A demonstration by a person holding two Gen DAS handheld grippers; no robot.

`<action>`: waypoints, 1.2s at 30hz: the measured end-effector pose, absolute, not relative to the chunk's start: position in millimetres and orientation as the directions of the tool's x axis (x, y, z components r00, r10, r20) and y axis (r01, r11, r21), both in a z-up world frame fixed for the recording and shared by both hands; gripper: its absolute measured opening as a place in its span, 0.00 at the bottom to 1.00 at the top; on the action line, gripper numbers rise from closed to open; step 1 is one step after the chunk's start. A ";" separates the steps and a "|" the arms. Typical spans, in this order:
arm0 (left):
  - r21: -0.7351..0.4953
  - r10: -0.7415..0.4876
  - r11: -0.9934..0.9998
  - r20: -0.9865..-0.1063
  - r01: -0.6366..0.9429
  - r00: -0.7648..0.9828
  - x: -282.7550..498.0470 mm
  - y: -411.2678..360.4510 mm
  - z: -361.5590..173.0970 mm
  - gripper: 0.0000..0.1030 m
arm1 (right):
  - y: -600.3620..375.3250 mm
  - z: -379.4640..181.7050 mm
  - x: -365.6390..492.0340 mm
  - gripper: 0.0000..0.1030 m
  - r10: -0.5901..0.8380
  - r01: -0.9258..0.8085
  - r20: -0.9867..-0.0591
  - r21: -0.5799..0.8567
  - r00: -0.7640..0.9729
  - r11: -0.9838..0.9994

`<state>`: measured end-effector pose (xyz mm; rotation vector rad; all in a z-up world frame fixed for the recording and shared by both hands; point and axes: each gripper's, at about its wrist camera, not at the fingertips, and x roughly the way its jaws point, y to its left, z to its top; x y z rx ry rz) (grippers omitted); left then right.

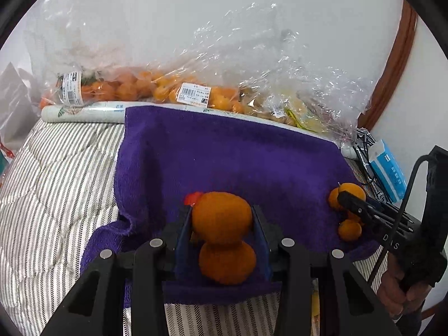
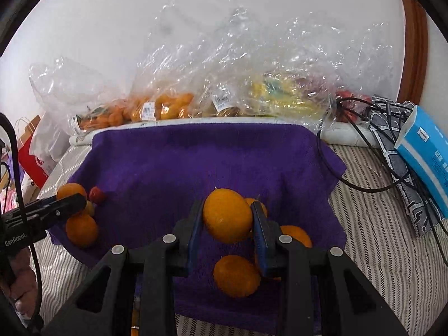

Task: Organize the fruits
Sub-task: 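Carry the orange in the right tool over the towel while the left carries its orange, then lower both oranges onto the purple towel and open both tools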

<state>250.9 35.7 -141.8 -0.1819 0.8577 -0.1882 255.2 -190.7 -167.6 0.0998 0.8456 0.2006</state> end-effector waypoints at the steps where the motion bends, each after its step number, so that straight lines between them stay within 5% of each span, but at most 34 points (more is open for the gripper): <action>1: -0.234 -0.236 0.968 -0.734 0.089 0.637 251.5 35.8 -142.8 0.38 | -190.1 -168.4 255.5 0.32 0.214 -0.137 -0.735 0.164 0.644 0.977; 36: -0.224 -0.234 0.970 -0.744 0.095 0.626 253.5 32.9 -145.7 0.38 | -191.5 -171.0 257.9 0.30 0.219 -0.137 -0.743 0.171 0.632 0.976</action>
